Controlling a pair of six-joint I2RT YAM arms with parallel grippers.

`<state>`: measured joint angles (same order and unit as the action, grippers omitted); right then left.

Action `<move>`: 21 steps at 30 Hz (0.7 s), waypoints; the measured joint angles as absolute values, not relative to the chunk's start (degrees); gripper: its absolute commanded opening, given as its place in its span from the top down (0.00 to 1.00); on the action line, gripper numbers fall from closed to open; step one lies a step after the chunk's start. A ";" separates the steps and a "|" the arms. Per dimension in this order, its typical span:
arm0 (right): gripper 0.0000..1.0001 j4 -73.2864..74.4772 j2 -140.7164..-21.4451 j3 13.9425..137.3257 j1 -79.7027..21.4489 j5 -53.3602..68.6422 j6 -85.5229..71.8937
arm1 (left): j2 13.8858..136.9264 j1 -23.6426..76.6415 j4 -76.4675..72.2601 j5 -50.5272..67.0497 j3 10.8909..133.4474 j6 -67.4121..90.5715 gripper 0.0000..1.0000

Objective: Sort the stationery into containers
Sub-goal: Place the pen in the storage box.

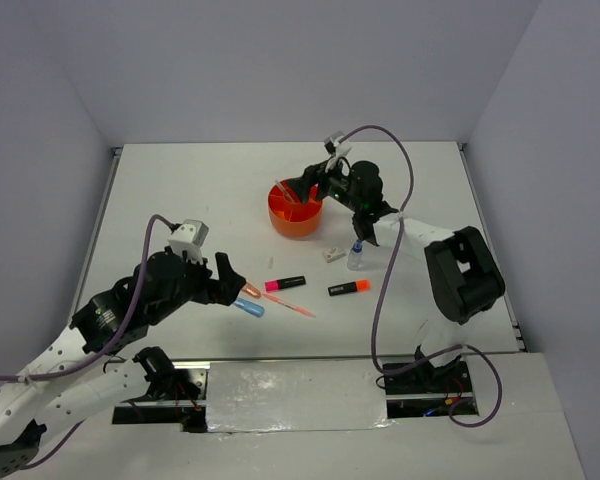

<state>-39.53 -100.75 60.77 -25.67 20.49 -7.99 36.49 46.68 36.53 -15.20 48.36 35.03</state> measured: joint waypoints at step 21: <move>0.10 21.21 -59.16 53.49 -45.60 1.30 -10.79 | 77.28 39.57 32.01 -20.05 60.60 36.47 0.02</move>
<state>21.21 -59.16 53.49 -45.60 1.30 -10.79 77.28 39.57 32.01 -20.05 60.60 36.47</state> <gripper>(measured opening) 0.903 0.987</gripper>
